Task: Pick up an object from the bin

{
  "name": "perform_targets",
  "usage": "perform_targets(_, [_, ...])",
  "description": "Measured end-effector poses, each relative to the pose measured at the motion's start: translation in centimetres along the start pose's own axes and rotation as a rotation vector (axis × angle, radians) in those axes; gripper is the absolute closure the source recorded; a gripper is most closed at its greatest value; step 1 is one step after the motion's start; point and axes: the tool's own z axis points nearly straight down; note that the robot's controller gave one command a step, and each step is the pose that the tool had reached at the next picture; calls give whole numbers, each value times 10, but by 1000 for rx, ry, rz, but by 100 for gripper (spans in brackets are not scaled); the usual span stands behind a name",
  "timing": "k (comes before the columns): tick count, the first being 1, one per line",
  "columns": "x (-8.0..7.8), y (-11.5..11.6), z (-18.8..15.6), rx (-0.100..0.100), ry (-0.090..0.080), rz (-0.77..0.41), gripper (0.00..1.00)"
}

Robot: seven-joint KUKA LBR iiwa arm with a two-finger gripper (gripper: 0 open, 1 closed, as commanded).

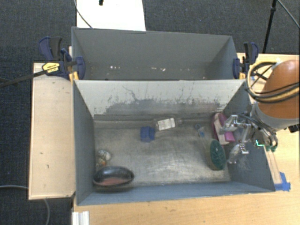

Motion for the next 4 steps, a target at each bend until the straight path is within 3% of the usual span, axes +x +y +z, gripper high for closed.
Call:
perform_targets(1, [23,-15,83,-1,-1,260,0])
perform_targets(2, [21,-15,81,1,-4,255,100])
perform_targets(3, [22,-15,81,0,-4,252,0])
perform_targets(4, [1,27,93,1,-8,457,0])
